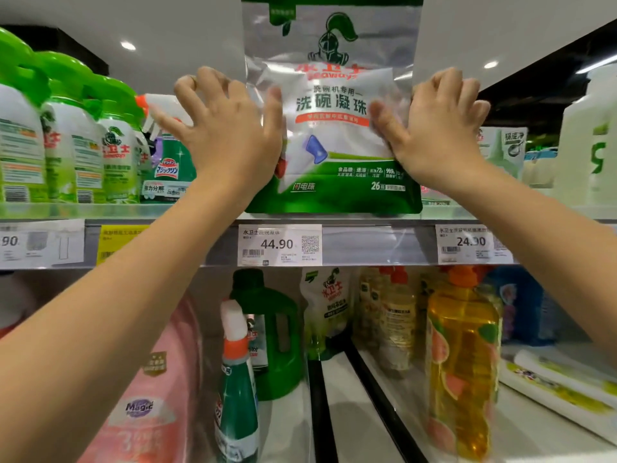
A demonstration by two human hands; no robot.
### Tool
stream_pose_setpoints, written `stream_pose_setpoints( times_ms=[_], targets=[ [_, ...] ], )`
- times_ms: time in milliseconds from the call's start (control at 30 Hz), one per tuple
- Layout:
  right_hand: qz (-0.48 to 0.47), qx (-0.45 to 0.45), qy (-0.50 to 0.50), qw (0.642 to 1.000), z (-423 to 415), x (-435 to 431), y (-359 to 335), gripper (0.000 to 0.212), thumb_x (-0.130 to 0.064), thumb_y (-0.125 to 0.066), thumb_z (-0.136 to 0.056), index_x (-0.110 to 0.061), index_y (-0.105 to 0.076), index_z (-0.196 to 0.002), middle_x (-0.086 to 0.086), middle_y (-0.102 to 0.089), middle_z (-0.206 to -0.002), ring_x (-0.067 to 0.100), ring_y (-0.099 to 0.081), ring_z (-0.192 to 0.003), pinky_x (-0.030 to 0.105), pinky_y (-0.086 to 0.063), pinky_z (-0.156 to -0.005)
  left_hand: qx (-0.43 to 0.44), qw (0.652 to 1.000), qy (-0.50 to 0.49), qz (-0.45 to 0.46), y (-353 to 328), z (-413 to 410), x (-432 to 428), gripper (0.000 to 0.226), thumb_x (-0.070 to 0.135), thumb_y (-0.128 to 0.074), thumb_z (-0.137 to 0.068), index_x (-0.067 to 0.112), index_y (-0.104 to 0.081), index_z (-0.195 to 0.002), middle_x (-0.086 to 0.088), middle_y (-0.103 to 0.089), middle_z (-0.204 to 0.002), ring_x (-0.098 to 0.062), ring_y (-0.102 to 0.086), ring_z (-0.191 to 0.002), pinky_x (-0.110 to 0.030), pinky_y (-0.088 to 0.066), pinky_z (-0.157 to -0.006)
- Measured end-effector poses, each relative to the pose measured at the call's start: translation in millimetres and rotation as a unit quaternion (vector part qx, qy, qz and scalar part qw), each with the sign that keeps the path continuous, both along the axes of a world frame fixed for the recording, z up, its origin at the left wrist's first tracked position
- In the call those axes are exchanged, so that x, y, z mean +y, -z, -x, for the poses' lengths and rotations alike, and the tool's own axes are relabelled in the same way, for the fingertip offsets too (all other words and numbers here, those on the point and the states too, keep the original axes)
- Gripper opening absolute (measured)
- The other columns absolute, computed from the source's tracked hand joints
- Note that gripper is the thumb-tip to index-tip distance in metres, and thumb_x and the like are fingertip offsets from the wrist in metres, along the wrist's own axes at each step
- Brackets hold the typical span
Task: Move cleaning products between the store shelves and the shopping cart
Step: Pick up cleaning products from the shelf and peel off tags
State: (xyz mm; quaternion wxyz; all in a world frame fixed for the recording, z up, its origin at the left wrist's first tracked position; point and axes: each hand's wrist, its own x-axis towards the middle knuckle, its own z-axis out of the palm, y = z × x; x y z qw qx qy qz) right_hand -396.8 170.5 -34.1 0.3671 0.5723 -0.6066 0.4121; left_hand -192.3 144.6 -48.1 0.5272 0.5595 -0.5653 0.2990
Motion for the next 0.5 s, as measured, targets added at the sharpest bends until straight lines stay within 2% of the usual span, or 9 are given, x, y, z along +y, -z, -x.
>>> stream_pose_setpoints(
  times_ms=[100, 167, 233, 300, 400, 500],
  targets=[
    [-0.09, 0.004, -0.048, 0.995, 3.0, 13.6, 3.8, 0.1, -0.085, -0.037, -0.067, -0.005, -0.044, -0.127, 0.011, -0.034, -0.134, 0.029, -0.03, -0.124, 0.041, -0.026, -0.097, -0.065, 0.998, -0.026, 0.0, 9.3, -7.0, 3.3, 0.065, 0.062, -0.021, -0.095, 0.008, -0.05, -0.117, -0.015, -0.031, -0.141, -0.037, -0.018, -0.138, -0.074, 0.0, -0.106],
    [-0.134, -0.016, -0.075, 0.988, 4.0, 23.5, 3.8, 0.111, -0.087, -0.043, -0.05, -0.008, -0.044, -0.128, 0.009, -0.034, -0.133, 0.028, -0.03, -0.124, 0.039, -0.026, -0.095, -0.098, 0.995, -0.019, 0.017, 17.0, -9.7, 7.8, 0.074, 0.072, -0.024, -0.09, 0.009, -0.048, -0.12, -0.014, -0.028, -0.144, -0.034, -0.013, -0.141, -0.076, 0.003, -0.104],
    [-0.153, -0.032, -0.095, 0.983, 3.2, 29.4, -0.5, 0.113, -0.084, -0.051, -0.04, -0.009, -0.043, -0.124, 0.007, -0.033, -0.127, 0.026, -0.032, -0.12, 0.039, -0.028, -0.092, -0.12, 0.992, 0.005, 0.045, 20.6, -11.3, 15.2, 0.09, 0.081, -0.029, -0.081, 0.011, -0.036, -0.137, -0.014, -0.023, -0.149, -0.032, -0.009, -0.144, -0.075, 0.006, -0.103],
    [-0.153, -0.036, -0.105, 0.982, -0.1, 30.6, -3.9, 0.113, -0.08, -0.056, -0.036, -0.008, -0.041, -0.122, 0.005, -0.031, -0.123, 0.022, -0.031, -0.112, 0.037, -0.027, -0.089, -0.183, 0.98, 0.009, 0.073, 22.5, -13.7, 22.6, 0.105, 0.087, -0.033, -0.07, 0.016, -0.025, -0.147, -0.014, -0.021, -0.153, -0.032, -0.007, -0.146, -0.071, 0.007, -0.104],
    [-0.16, -0.041, -0.081, 0.983, -4.7, 27.7, -6.1, 0.118, -0.078, -0.059, -0.038, -0.005, -0.039, -0.129, 0.009, -0.032, -0.131, 0.025, -0.032, -0.115, 0.04, -0.03, -0.094, -0.31, 0.947, 0.028, 0.079, 21.5, -14.6, 32.3, 0.087, 0.082, -0.039, -0.068, 0.027, -0.046, -0.135, -0.01, -0.038, -0.143, -0.034, -0.019, -0.143, -0.065, 0.004, -0.109],
    [-0.151, -0.047, -0.067, 0.985, -5.4, 24.1, -8.7, 0.121, -0.08, -0.061, -0.038, -0.005, -0.039, -0.129, 0.012, -0.032, -0.133, 0.03, -0.033, -0.124, 0.045, -0.028, -0.101, -0.326, 0.943, 0.048, 0.046, 13.3, -8.7, 34.2, 0.073, 0.073, -0.048, -0.069, 0.026, -0.056, -0.125, -0.007, -0.051, -0.131, -0.032, -0.035, -0.135, -0.057, -0.001, -0.114]
  ],
)
